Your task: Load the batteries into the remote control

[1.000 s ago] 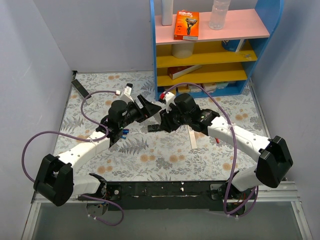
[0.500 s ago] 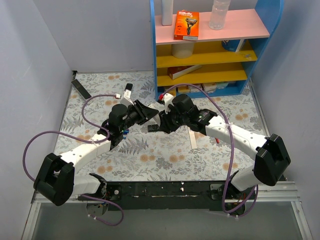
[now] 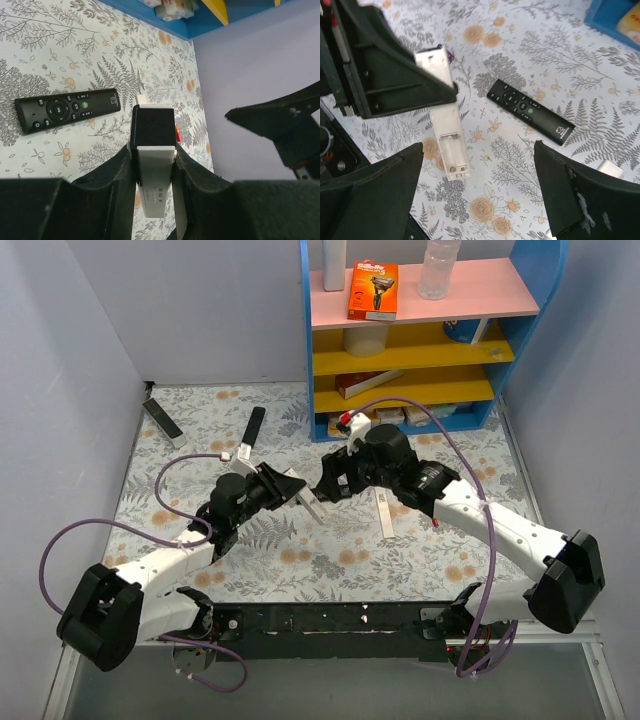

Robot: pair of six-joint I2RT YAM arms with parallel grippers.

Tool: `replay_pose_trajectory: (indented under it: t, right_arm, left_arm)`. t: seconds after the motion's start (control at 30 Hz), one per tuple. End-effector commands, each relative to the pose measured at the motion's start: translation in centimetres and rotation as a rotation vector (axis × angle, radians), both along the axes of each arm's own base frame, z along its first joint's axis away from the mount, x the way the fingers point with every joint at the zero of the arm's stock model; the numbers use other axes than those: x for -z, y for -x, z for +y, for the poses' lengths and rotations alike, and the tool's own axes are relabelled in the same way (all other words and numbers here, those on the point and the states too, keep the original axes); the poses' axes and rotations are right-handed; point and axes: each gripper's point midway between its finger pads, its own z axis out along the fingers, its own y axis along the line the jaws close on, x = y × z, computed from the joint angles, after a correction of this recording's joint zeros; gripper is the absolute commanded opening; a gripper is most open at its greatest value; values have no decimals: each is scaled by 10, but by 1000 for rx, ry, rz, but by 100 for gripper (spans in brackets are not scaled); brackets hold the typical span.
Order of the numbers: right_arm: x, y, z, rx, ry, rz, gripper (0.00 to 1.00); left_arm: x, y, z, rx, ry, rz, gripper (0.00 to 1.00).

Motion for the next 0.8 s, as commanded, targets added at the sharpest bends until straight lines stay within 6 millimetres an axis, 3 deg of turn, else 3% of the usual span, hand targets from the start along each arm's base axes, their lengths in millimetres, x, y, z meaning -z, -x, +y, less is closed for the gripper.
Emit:
replay_pose_trajectory:
  t: [0.0, 0.07, 0.2, 0.33, 0.4, 0.5, 0.6, 0.77]
  right_arm:
    - [-24, -21, -27, 158, -46, -3, 98]
    - [-13, -23, -48, 232, 4, 53, 97]
    - [10, -30, -93, 352, 124, 113, 95]
    - [33, -35, -141, 508, 223, 168, 88]
    - [56, -34, -175, 618, 256, 260, 87]
    - [80, -34, -207, 718, 282, 341, 82]
    - [101, -34, -235, 807, 305, 398, 77]
    - [131, -37, -257, 875, 285, 479, 65]
  left_arm:
    - [-22, 1, 15, -56, 43, -105, 0]
    - [-26, 6, 19, -57, 58, -134, 0]
    - [-11, 18, 24, -41, 77, -133, 0]
    - [-19, 32, 19, 30, 100, -196, 0]
    - [-23, 35, 18, 45, 97, -222, 0]
    - [-25, 40, 18, 61, 100, -237, 0]
    - [-25, 42, 18, 68, 103, -238, 0]
    - [-24, 47, 20, 69, 116, -237, 0]
